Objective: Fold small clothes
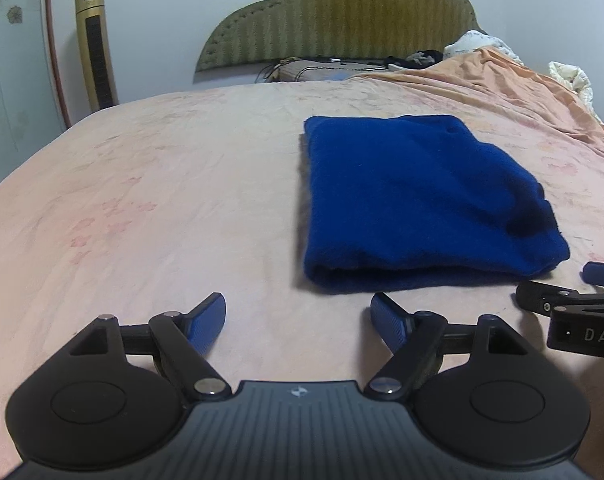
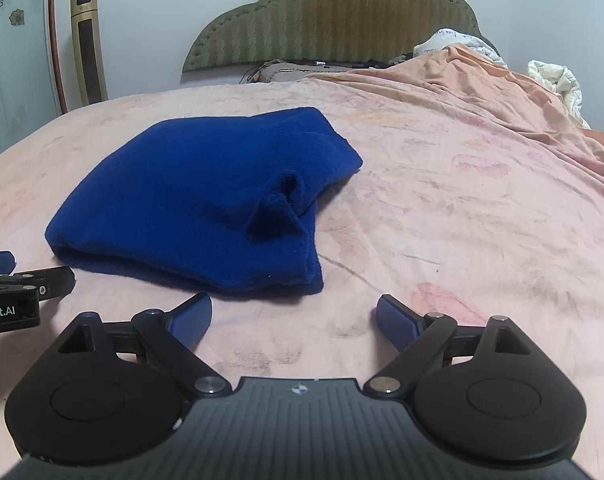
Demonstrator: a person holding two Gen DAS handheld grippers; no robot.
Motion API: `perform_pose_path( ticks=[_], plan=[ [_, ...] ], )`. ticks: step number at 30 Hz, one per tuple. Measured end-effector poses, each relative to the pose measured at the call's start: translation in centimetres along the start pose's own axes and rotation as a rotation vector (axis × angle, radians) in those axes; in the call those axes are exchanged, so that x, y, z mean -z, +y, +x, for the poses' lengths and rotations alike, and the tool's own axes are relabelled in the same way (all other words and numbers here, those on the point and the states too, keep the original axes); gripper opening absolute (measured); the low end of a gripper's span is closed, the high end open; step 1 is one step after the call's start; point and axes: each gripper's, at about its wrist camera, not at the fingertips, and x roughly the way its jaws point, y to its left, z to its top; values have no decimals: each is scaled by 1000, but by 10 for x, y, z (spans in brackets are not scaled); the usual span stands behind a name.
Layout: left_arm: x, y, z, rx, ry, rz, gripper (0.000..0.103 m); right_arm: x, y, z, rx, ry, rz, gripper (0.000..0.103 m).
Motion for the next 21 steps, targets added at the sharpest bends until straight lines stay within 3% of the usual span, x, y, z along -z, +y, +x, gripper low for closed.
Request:
perform_pose_path(
  ticks=[7, 13, 21],
  plan=[
    [7, 12, -1, -24, -7, -66, 85, 5, 5, -4, -8, -6, -23, 97],
    [10, 11, -3, -41, -2, -48, 85, 7, 7, -7, -9, -7, -31, 100],
    [13, 12, -3, -52, 8, -42, 95, 7, 8, -8, -9, -6, -31, 101]
  ],
)
